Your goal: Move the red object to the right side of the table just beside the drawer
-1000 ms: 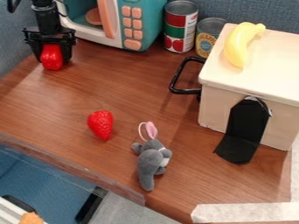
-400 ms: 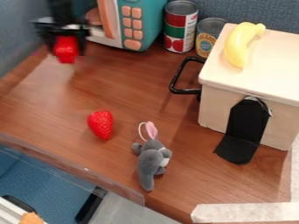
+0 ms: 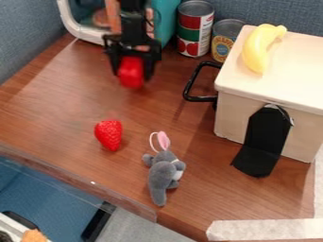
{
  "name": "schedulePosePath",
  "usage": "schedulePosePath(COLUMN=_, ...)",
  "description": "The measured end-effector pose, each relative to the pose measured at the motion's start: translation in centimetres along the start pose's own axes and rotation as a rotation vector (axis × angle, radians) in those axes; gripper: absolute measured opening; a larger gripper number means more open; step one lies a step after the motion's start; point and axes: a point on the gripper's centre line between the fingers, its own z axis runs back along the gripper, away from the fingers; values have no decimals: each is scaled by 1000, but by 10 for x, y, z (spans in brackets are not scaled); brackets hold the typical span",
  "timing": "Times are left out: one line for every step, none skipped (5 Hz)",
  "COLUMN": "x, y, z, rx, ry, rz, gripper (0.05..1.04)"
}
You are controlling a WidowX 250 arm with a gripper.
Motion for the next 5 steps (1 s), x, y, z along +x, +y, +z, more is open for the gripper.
schedulePosePath(x=0, y=-19, z=-3, rx=12, ry=-17, rz=-42, gripper=850)
schedulePosePath(x=-8, y=-16, z=-10, rx=16, ry=6, rz=-24, gripper=895)
schedulePosePath(x=-10, y=-14, z=-11, rx=2, ry=20, rz=4, gripper=991)
schedulePosePath(x=-16, y=-11, z=-6, rx=13, ry=53, rz=27, gripper=995)
schedulePosePath(x=-15, y=-8, z=42, rx=13, ry=-57, rz=45, gripper=996)
